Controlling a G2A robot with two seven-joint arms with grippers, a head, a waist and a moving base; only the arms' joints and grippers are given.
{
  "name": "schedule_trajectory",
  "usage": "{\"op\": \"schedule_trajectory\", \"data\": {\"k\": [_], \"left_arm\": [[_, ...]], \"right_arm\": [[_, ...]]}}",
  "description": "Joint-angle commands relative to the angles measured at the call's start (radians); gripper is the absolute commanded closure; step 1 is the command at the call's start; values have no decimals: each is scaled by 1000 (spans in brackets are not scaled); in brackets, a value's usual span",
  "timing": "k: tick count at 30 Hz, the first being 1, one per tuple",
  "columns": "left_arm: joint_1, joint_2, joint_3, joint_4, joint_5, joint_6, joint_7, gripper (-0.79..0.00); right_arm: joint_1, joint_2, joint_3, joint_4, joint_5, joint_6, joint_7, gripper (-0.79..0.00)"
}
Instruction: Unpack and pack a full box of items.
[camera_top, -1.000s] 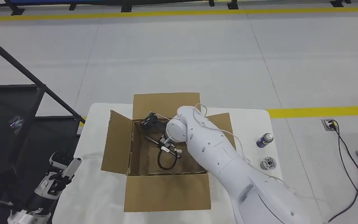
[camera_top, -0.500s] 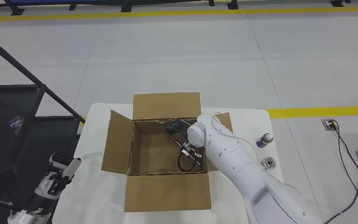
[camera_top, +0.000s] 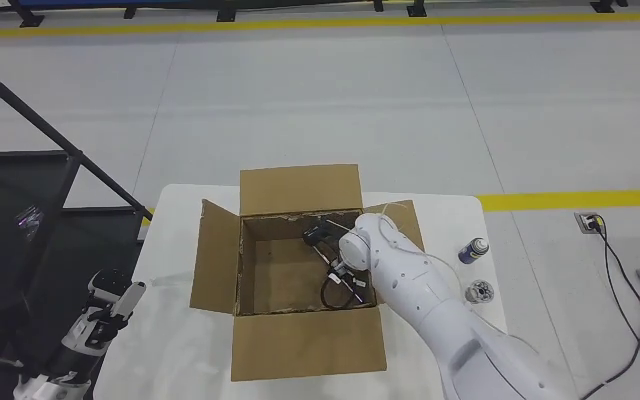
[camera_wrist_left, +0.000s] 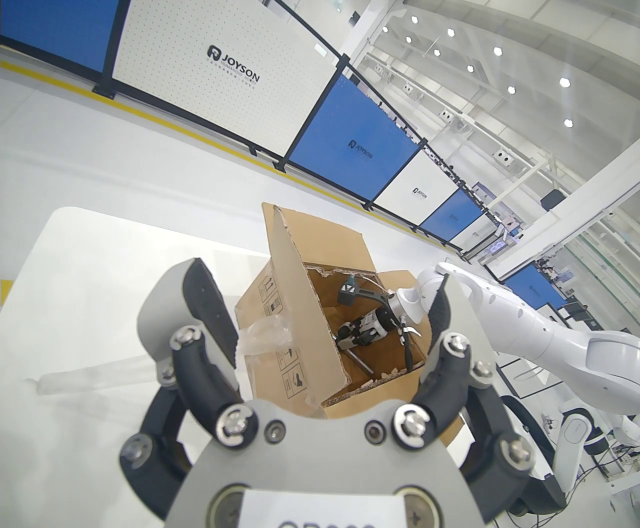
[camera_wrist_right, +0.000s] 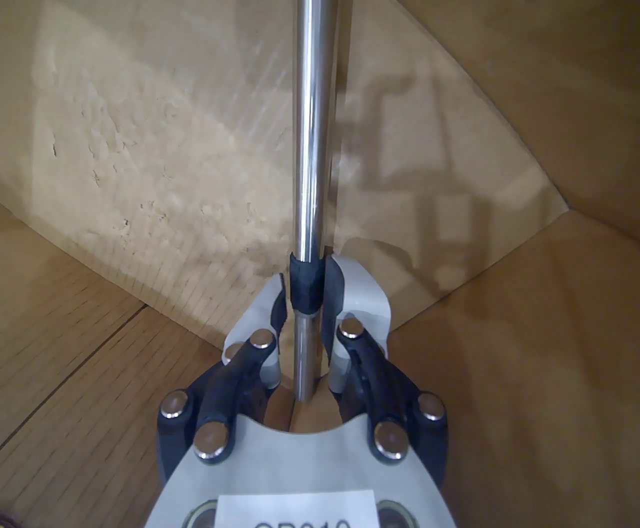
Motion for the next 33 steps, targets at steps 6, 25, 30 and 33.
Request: {"op": "schedule_trajectory", "data": {"k": [6,25,30,33], "left_arm": [[0,0,0,0,0,0,0,-785],[0,0,0,0,0,0,0,-785],[0,0,0,0,0,0,0,-785],[0,0,0,0,0,0,0,-785]], "right_arm": [[-6,-5,0,-2,-17,4,-12,-237],[-5,-35,-8,40,-55,22,-29,0],[7,-35,28,18,15,-37,-5,0],[15,-30,53,-19,68,-83,54,0]]}}
